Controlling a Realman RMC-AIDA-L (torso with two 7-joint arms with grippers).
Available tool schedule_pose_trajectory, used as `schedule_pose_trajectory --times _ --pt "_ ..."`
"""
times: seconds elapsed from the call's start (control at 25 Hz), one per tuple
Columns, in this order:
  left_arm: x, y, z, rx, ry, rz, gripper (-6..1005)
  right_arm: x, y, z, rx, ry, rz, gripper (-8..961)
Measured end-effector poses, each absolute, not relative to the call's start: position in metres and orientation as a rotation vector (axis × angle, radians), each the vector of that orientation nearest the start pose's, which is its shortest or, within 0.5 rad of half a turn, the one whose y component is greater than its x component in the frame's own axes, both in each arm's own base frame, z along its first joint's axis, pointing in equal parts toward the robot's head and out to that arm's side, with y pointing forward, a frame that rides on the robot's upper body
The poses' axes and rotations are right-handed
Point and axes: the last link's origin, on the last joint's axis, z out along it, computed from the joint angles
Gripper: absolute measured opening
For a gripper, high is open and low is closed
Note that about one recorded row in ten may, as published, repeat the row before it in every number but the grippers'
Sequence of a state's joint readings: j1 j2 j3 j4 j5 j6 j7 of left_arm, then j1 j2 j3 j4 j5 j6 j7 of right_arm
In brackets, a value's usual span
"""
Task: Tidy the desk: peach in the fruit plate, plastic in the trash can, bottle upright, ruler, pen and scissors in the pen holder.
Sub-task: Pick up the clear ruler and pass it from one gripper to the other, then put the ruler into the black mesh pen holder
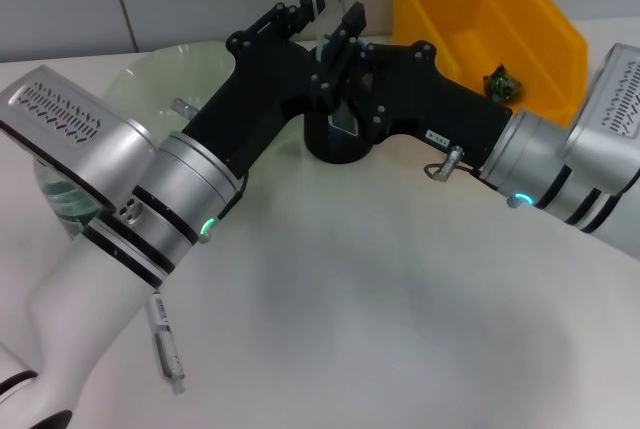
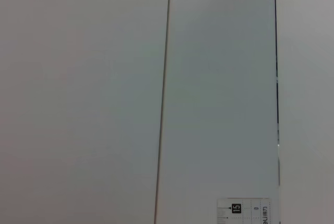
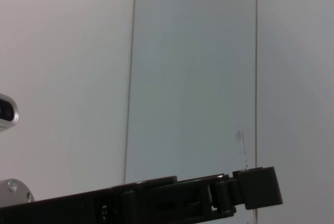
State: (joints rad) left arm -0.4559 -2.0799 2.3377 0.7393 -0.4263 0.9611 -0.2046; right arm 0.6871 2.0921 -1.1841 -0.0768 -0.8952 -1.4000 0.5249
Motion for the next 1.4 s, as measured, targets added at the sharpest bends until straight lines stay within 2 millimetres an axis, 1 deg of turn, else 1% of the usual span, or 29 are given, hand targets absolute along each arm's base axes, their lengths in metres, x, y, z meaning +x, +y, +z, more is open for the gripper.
schedule_pose_trajectory --times 0.04,0.24,0.68,0.8,0.84,0.96,1.08,1.28,1.4 --pt "-0.142 0.329 -0.091 -2.063 -0.335 -1.183 387 0.211 0.354 -0.054 -2.257 0.178 1.073 37" --pt "-0.141 0.329 -0.092 -2.069 -0.351 -1.194 385 0.212 0.353 -0.054 -2.257 0.185 1.076 17" --pt "-0.14 0.326 -0.093 -2.079 -0.347 -1.205 491 0.214 0.352 -0.054 -2.253 0.2 1.074 10" --pt "-0.141 0.325 -0.093 -2.077 -0.356 -1.213 661 0.215 0.353 -0.053 -2.238 0.207 1.078 10" --pt "-0.141 0.325 -0.093 -2.084 -0.387 -1.233 718 0.215 0.355 -0.051 -2.22 0.215 1.084 10" --pt "-0.143 0.324 -0.092 -2.106 -0.431 -1.26 758 0.214 0.361 -0.045 -2.166 0.241 1.098 10" --pt "-0.15 0.319 -0.09 -2.135 -0.447 -1.285 798 0.213 0.371 -0.041 -2.12 0.271 1.086 10" --pt "-0.165 0.307 -0.083 -2.217 -0.45 -1.336 857 0.212 0.392 -0.045 -2.112 0.346 0.986 10" --pt "-0.178 0.303 -0.077 -2.237 -0.494 -1.364 864 0.21 0.398 -0.048 -2.116 0.361 0.96 10"
